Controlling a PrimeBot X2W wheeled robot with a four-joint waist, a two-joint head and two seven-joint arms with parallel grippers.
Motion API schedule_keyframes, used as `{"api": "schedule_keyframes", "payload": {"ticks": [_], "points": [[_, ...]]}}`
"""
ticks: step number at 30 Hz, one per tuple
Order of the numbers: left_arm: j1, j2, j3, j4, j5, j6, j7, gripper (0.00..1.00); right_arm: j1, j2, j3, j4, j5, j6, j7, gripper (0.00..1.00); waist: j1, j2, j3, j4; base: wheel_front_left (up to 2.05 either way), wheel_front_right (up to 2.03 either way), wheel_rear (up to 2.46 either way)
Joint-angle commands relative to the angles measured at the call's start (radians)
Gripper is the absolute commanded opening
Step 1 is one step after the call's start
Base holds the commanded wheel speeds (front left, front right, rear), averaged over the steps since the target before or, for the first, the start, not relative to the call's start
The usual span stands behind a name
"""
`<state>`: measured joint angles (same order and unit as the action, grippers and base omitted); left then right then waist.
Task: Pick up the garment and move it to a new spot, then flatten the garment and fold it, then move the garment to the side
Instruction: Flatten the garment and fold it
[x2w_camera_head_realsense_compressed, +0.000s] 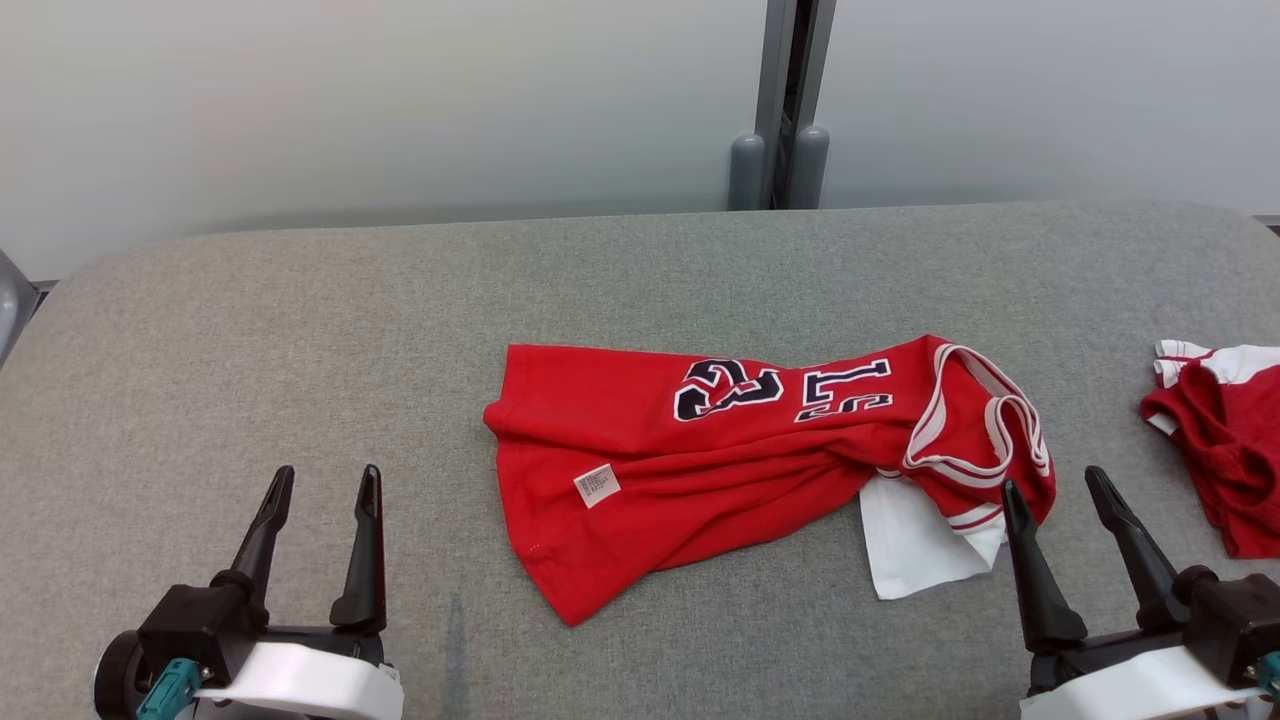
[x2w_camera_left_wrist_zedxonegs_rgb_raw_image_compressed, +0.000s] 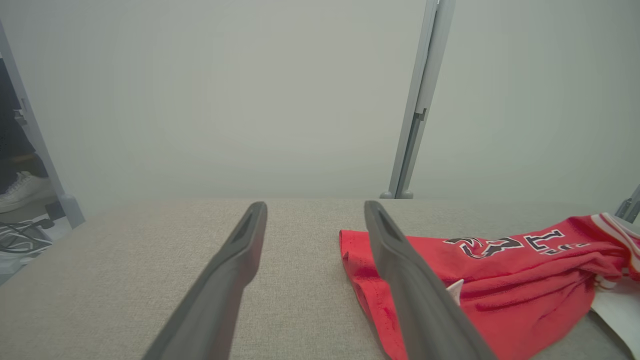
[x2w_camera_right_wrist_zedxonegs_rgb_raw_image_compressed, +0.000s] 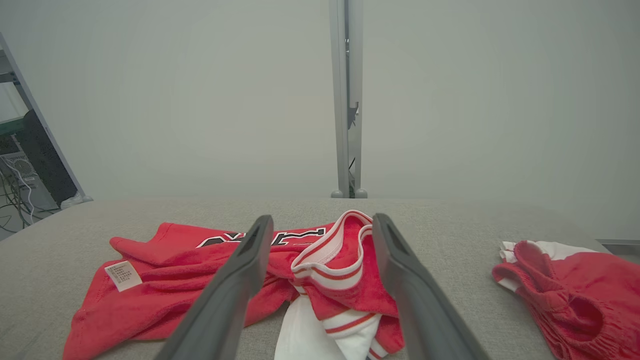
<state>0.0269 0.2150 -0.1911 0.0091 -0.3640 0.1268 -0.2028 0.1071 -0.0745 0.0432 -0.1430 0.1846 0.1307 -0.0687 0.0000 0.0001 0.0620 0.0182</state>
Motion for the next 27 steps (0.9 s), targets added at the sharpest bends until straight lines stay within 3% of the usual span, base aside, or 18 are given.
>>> {"api": "schedule_keyframes", "payload": {"ticks": [1,11,25,26,27], "points": [[-0.005,0.008,0.0,-0.003,-0.005,0.007,0.0,1.0,-0.003,-0.003,0.0,0.003,-0.002,0.0,0.009,1.0,0.0,-0.0001,0.0,0.001,0.0,0.0,0.0],[-0.033,0.005,-0.009,-0.003,-0.004,0.003,-0.008,1.0,-0.039,-0.042,0.003,-0.001,0.0,0.0,0.046,1.0,0.0,-0.0001,0.03,0.017,0.0,0.0,0.0],[-0.121,-0.043,-0.048,0.051,0.001,-0.03,-0.043,1.0,-0.23,-0.326,0.212,0.185,0.006,0.0,0.22,1.0,0.0,-0.0001,0.148,0.089,0.0,0.0,0.0],[-0.127,-0.046,-0.049,0.056,0.001,-0.032,-0.045,1.0,-0.235,-0.338,0.22,0.193,0.005,0.0,0.23,0.5,0.0,-0.0001,0.152,0.092,0.0,0.0,0.0],[-0.13,-0.049,-0.048,0.061,0.001,-0.034,-0.049,1.0,-0.242,-0.347,0.231,0.202,0.008,0.0,0.242,0.45,0.0,-0.0001,0.155,0.094,0.0,0.0,0.0]]}}
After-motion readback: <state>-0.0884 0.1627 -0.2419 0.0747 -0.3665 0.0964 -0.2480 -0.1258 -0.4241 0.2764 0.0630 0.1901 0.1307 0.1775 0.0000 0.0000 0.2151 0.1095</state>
